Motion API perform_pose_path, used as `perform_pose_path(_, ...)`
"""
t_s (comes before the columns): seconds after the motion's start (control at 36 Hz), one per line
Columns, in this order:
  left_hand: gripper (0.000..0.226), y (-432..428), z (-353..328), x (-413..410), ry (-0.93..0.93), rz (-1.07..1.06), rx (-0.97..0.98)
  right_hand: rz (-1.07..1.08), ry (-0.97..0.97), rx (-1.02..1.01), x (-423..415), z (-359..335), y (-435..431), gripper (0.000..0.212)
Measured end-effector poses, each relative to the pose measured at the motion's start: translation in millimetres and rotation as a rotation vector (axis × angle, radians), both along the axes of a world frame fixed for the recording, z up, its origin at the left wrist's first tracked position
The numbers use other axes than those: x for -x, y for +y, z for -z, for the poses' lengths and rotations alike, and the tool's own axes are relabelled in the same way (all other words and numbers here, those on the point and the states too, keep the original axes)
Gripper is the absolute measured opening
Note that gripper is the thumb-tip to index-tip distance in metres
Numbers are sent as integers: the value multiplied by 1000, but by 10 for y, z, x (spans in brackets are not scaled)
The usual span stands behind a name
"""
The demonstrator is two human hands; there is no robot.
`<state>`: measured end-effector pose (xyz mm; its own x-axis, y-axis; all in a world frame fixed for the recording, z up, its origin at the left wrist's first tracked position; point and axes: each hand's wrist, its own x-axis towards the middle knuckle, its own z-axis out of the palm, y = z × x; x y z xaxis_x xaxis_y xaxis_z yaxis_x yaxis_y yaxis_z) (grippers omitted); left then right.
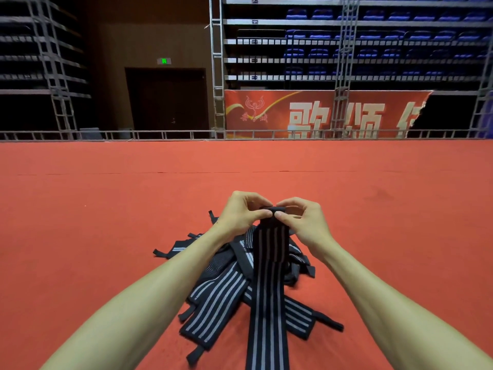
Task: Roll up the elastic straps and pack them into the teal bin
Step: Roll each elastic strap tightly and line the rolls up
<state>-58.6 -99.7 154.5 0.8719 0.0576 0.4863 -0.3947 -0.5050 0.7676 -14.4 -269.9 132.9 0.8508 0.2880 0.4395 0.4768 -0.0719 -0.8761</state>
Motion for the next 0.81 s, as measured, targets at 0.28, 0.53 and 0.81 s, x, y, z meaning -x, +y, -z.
perform_pose_path(0.28,20,23,66,-21,-21,-27,-75,9,-37,-95,-44,86,130,21)
perform_pose_path(0.53,12,27,142,-80,-289,-105,-156,-80,37,-99,-38,90,112,11)
perform_pose_path(0.81,7,-53,224,-287,-404,-125,-139,43,-180,-59,-211,86,167,21)
